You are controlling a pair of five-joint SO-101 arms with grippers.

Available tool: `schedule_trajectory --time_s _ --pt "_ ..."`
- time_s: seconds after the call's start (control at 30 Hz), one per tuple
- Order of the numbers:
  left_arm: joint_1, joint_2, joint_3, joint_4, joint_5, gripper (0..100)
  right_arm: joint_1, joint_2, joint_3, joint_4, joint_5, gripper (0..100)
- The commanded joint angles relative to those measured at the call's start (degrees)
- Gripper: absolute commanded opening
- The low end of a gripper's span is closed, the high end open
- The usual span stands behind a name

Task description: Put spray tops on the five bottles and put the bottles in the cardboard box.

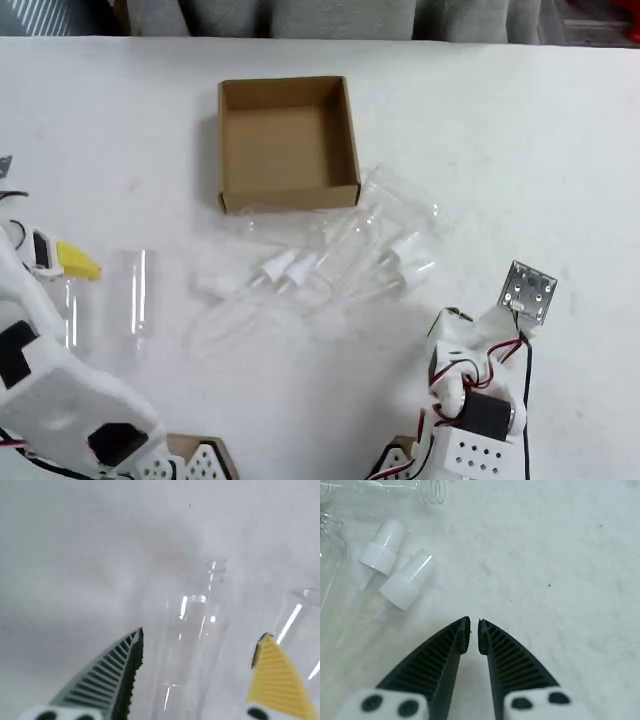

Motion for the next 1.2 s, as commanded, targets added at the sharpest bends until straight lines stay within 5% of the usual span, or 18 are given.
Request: schedule_trajectory --time_s 0.0,0.53,0.87,1.17 --pt "0.66 2.68 -7.12 2.29 0.88 34 0.48 -0.13 0.53 0.57 -0.18 1.5" --pt "1.01 8.22 -10.81 2.29 -4.48 34 0.48 -0.13 0.53 0.57 -0.18 1.5" --pt "1.98 -4.26 10.29 -15.56 -3.96 34 0.31 -0.13 0.53 0.57 -0.18 1.5" --pt "5.49 -7.78 14.24 -16.35 -1.05 34 0.48 -0.13 0.53 0.57 -0.18 1.5"
